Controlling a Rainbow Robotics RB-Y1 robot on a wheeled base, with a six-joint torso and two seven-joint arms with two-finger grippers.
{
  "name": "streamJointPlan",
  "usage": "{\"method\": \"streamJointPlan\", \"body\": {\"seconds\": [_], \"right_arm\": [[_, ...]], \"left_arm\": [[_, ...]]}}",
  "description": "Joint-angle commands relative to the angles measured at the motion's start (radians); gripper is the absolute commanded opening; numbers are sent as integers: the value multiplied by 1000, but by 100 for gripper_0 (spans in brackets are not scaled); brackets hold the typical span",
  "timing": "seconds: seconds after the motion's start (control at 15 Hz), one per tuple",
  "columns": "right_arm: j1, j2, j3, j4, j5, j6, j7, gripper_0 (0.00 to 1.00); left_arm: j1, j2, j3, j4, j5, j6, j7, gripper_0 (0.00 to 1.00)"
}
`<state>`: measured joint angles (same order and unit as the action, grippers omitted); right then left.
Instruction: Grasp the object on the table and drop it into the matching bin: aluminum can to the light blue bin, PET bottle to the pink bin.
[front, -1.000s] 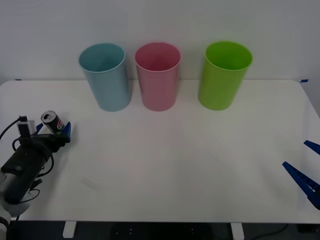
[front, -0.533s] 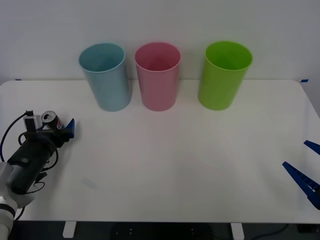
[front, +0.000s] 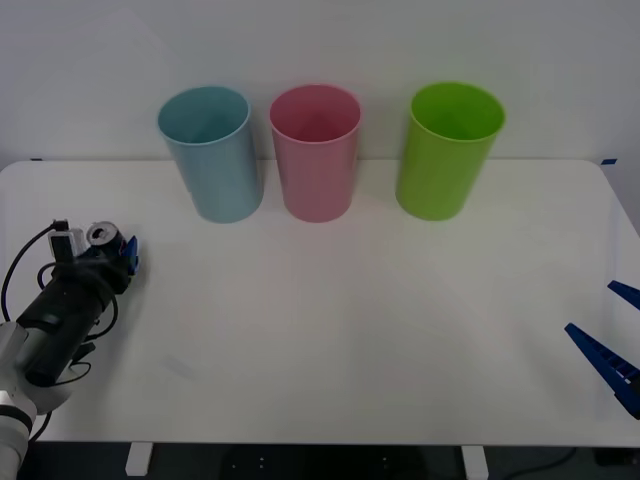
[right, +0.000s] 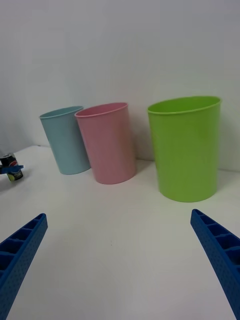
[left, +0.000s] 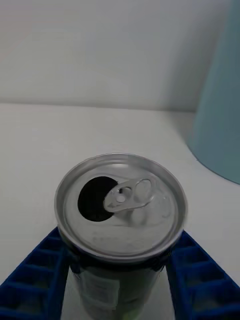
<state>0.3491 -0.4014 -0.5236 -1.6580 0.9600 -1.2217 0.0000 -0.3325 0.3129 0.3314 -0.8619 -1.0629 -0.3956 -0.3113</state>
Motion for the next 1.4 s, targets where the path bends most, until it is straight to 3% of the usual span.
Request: {"method": "streamJointPlan", "body": {"seconds": [0.07,0.47,0.73,1.4], "right_arm": [[0,0,0,0,0,0,0,100],[0,0,0,0,0,0,0,100],[0,0,0,0,0,0,0,100],[0,0,0,0,0,0,0,100]], "left_arm": [[1,0,-2,0,0,0,0,0],[1,0,-12,0,4,-5,-2,0],[13,2,-3,-20,15,-74,5,0],[213,0,-69,-408,92,-83,80,0]]}}
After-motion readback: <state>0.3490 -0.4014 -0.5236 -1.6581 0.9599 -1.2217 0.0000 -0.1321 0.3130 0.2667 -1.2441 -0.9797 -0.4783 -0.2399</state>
